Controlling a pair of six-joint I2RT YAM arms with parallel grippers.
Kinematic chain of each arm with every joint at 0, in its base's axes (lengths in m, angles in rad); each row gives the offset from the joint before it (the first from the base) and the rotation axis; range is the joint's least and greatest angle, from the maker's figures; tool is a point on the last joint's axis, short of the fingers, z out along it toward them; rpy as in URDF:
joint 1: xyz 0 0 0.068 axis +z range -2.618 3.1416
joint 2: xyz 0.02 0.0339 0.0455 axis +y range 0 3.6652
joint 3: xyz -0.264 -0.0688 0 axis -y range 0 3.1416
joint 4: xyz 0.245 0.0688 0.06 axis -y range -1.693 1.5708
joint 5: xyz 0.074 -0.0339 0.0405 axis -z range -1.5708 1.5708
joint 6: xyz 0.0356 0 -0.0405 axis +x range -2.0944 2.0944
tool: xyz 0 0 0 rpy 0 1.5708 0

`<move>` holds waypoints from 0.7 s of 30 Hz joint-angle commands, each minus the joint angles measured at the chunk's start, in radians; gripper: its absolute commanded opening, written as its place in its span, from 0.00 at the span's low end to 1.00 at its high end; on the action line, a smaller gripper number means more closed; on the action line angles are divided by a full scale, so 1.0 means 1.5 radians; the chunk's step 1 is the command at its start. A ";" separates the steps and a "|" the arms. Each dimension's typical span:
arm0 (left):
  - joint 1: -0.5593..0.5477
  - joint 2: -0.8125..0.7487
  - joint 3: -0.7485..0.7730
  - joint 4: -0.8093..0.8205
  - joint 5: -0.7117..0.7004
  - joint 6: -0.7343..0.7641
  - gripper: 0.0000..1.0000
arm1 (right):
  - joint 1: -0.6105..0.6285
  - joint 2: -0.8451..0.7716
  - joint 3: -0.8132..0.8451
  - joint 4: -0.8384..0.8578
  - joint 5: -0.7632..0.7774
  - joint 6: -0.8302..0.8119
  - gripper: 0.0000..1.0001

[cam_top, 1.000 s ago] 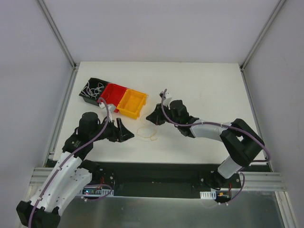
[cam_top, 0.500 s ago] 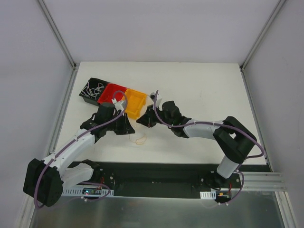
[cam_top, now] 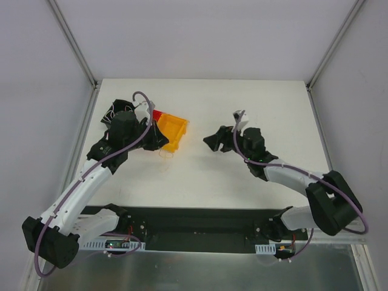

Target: Untangle the cables

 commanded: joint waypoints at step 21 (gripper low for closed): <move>0.165 0.379 0.490 -0.066 0.105 0.099 0.00 | -0.184 -0.048 -0.075 0.048 -0.018 0.046 0.72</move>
